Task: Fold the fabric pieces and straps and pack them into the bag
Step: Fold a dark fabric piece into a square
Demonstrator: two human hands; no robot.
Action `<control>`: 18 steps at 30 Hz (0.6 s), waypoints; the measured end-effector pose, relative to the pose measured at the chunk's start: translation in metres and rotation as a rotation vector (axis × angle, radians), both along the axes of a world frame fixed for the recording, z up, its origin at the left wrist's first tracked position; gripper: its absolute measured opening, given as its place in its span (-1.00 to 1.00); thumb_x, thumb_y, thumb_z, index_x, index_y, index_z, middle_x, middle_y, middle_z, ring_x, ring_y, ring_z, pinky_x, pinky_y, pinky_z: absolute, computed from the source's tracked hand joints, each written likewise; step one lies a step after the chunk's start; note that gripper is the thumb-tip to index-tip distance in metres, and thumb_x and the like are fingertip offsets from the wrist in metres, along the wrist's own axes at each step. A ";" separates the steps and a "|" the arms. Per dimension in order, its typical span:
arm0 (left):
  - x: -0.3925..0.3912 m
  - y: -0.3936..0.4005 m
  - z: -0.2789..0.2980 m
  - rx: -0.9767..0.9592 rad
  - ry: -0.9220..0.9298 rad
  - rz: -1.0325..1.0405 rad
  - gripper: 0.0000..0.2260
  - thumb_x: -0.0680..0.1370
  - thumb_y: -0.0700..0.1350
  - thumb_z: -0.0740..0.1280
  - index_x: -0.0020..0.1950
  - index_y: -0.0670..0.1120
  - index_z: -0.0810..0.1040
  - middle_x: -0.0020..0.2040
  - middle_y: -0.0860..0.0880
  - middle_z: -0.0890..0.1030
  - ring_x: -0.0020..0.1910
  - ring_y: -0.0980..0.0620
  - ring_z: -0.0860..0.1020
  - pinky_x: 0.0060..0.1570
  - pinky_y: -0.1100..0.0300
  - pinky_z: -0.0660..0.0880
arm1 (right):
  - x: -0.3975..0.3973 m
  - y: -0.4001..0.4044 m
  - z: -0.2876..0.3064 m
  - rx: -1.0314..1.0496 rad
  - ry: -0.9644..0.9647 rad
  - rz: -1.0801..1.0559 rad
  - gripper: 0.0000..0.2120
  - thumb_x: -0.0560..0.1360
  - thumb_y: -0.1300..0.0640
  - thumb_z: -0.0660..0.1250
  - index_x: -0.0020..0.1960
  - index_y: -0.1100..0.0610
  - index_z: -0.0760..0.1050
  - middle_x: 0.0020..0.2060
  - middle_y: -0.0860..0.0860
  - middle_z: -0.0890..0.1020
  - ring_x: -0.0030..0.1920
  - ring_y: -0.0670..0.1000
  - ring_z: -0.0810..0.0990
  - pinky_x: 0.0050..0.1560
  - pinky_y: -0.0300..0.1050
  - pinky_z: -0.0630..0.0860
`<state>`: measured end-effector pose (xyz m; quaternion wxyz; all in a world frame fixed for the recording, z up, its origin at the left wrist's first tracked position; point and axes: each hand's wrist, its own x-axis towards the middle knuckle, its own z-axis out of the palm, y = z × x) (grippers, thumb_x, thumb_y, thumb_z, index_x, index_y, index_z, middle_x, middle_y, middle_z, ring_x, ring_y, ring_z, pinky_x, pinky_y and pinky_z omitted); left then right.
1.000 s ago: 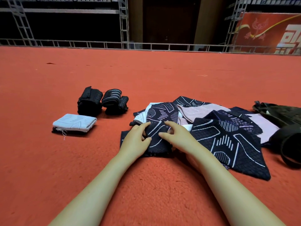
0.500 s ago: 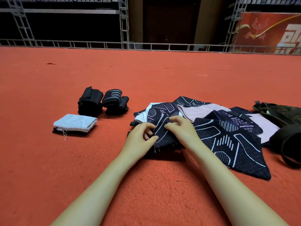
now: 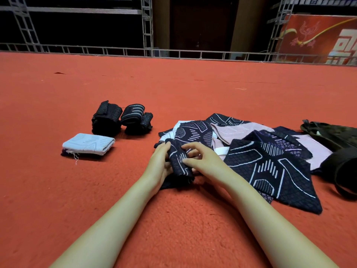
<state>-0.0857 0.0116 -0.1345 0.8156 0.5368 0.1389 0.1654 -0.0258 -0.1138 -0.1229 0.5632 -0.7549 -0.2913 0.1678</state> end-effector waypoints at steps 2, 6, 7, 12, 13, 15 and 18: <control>0.000 -0.002 0.000 -0.023 -0.047 0.019 -0.81 0.62 -0.15 0.13 0.11 -0.10 0.51 0.00 -0.10 0.65 -0.06 -0.05 0.62 0.07 -0.03 0.53 | -0.002 0.002 -0.001 -0.036 0.021 -0.024 -0.63 0.49 0.16 0.37 0.26 -0.04 0.42 -0.04 0.03 0.55 -0.25 -0.04 0.55 -0.24 -0.16 0.55; 0.002 0.004 0.000 0.111 -0.056 0.105 -0.72 0.59 -0.26 0.13 0.28 -0.12 0.45 0.08 -0.10 0.60 -0.01 0.00 0.58 0.05 0.11 0.51 | -0.005 0.004 -0.004 -0.025 0.205 0.034 -0.59 0.50 0.03 0.36 0.31 -0.03 0.35 0.02 0.16 0.63 -0.24 0.07 0.58 -0.20 -0.03 0.55; 0.003 0.008 -0.002 0.270 -0.015 0.139 -0.68 0.59 -0.27 0.15 0.32 -0.10 0.42 0.12 -0.07 0.58 0.02 0.03 0.55 0.08 0.14 0.47 | -0.005 0.005 -0.005 -0.024 0.218 0.052 -0.63 0.52 0.04 0.34 0.29 -0.01 0.36 -0.04 0.15 0.65 -0.29 0.03 0.56 -0.26 -0.13 0.51; 0.006 0.037 -0.018 1.083 0.301 0.257 -0.56 0.48 -0.24 0.22 0.36 0.00 0.40 0.24 -0.09 0.44 0.26 -0.08 0.39 0.28 0.15 0.25 | -0.006 0.008 -0.009 -0.110 0.143 0.012 -0.50 0.49 0.06 0.39 0.38 -0.03 0.31 -0.24 -0.01 0.49 -0.43 -0.08 0.46 -0.44 -0.26 0.39; 0.006 0.041 -0.020 1.090 0.354 0.235 -0.58 0.48 -0.22 0.23 0.33 0.01 0.44 0.22 -0.11 0.45 0.25 -0.11 0.39 0.29 0.14 0.25 | -0.006 0.009 -0.009 -0.131 0.117 0.008 -0.49 0.48 0.06 0.40 0.38 -0.02 0.31 -0.21 -0.01 0.49 -0.42 -0.09 0.46 -0.43 -0.27 0.40; 0.006 0.046 -0.021 1.056 0.405 0.171 -0.61 0.48 -0.19 0.23 0.30 0.03 0.47 0.19 -0.13 0.46 0.24 -0.12 0.40 0.31 0.10 0.29 | -0.007 0.010 -0.010 -0.143 0.059 0.005 -0.51 0.48 0.09 0.40 0.36 -0.02 0.34 -0.21 -0.04 0.49 -0.44 -0.15 0.46 -0.44 -0.31 0.39; 0.007 0.046 -0.020 1.018 0.361 0.152 -0.60 0.47 -0.23 0.21 0.29 0.01 0.46 0.22 -0.12 0.47 0.25 -0.08 0.41 0.32 0.06 0.31 | -0.007 0.011 -0.013 -0.122 0.008 -0.006 -0.53 0.47 0.16 0.41 0.34 -0.01 0.38 -0.25 -0.08 0.51 -0.45 -0.21 0.48 -0.44 -0.33 0.39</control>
